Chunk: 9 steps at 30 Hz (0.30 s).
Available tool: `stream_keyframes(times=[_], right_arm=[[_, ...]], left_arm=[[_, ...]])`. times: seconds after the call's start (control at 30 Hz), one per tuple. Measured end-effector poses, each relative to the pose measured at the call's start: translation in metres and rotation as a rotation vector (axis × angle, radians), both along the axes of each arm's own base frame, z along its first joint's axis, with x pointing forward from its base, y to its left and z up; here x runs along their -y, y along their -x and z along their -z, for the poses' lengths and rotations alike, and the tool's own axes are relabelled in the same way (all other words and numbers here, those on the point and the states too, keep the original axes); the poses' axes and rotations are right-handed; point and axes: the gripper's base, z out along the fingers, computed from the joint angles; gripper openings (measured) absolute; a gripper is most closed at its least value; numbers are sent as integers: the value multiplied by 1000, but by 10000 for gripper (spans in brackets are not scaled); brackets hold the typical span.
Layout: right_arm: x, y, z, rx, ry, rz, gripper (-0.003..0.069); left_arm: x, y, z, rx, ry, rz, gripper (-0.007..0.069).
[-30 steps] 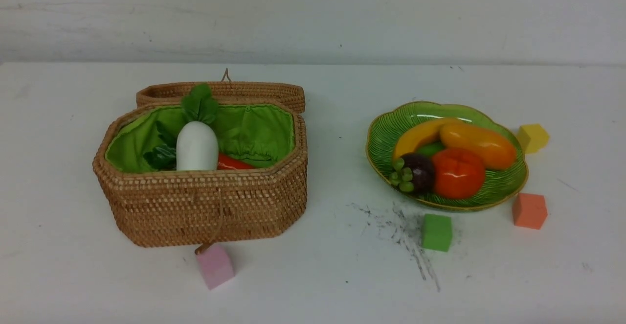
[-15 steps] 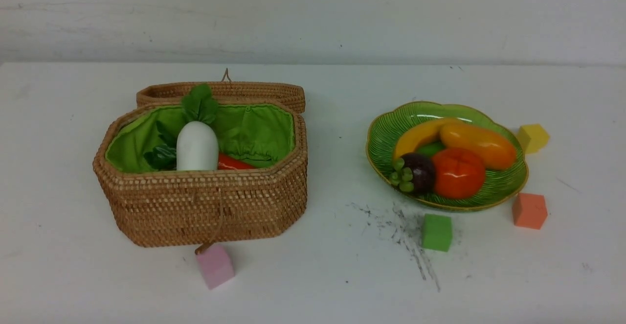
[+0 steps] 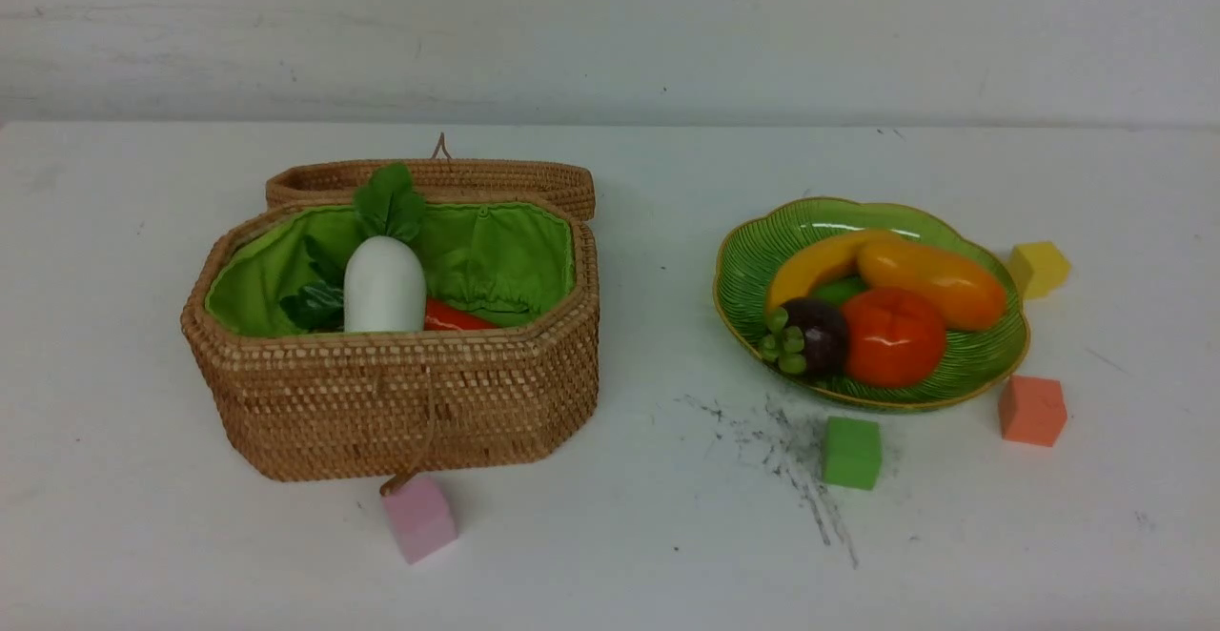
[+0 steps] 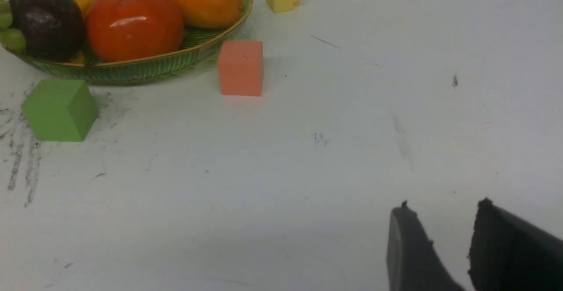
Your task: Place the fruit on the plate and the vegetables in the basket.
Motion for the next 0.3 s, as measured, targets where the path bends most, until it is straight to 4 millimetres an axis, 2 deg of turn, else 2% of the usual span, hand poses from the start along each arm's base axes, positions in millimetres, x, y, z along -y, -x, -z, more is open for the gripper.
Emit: stream_keyframes(times=[0.3], right_arm=[[0,0,0,0,1,0,238]], left_arm=[[0,0,0,0,0,0,42]])
